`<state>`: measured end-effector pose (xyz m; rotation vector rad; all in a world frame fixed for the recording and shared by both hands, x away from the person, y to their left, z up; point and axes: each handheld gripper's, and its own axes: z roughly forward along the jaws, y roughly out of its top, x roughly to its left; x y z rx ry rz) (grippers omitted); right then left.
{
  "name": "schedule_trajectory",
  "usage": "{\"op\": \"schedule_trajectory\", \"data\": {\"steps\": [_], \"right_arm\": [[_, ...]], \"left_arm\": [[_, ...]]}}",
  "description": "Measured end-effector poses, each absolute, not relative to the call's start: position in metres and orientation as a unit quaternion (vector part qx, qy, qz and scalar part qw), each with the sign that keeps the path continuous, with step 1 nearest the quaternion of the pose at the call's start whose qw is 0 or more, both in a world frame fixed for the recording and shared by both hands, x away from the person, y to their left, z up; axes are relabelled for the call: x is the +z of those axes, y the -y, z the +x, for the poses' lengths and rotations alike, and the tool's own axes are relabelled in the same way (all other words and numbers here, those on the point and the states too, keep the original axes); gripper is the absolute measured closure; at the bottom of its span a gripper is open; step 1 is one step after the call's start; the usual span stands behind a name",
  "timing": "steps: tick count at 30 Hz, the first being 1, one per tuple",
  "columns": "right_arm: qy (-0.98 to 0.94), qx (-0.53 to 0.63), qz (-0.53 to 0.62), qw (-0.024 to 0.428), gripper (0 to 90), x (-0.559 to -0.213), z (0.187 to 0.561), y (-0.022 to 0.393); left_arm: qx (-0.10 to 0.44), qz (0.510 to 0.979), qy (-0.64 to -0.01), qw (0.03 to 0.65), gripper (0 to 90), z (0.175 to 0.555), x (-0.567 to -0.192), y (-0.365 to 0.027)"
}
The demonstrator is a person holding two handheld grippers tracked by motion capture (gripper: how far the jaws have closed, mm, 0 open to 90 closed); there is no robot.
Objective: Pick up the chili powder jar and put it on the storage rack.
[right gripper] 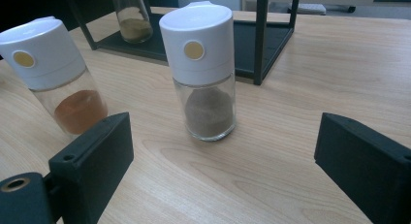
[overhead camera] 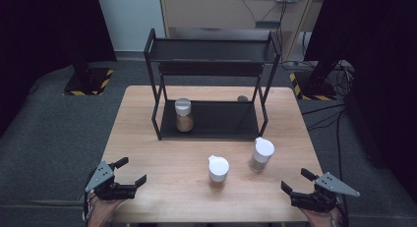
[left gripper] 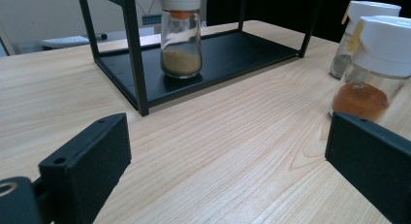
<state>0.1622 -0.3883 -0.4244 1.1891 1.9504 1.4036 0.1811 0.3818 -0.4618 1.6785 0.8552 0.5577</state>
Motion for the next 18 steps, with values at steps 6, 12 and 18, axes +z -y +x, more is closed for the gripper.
{"op": "schedule_trajectory", "data": {"steps": [6, 12, 18], "right_arm": [[-0.704, 0.516, 0.428, 0.235, 6.5, -0.424, 0.159, 0.388], [-0.704, 0.522, 0.421, 0.233, 6.0, -0.419, 0.158, 0.386], [-0.708, 0.529, 0.408, 0.229, 6.1, -0.409, 0.157, 0.380]], "left_arm": [[0.236, 0.714, -0.357, 0.553, 1.6, 0.181, -0.462, -0.381], [0.235, 0.719, -0.357, 0.548, 1.5, 0.182, -0.461, -0.379], [0.233, 0.718, -0.360, 0.548, 1.5, 0.183, -0.461, -0.380]]}}
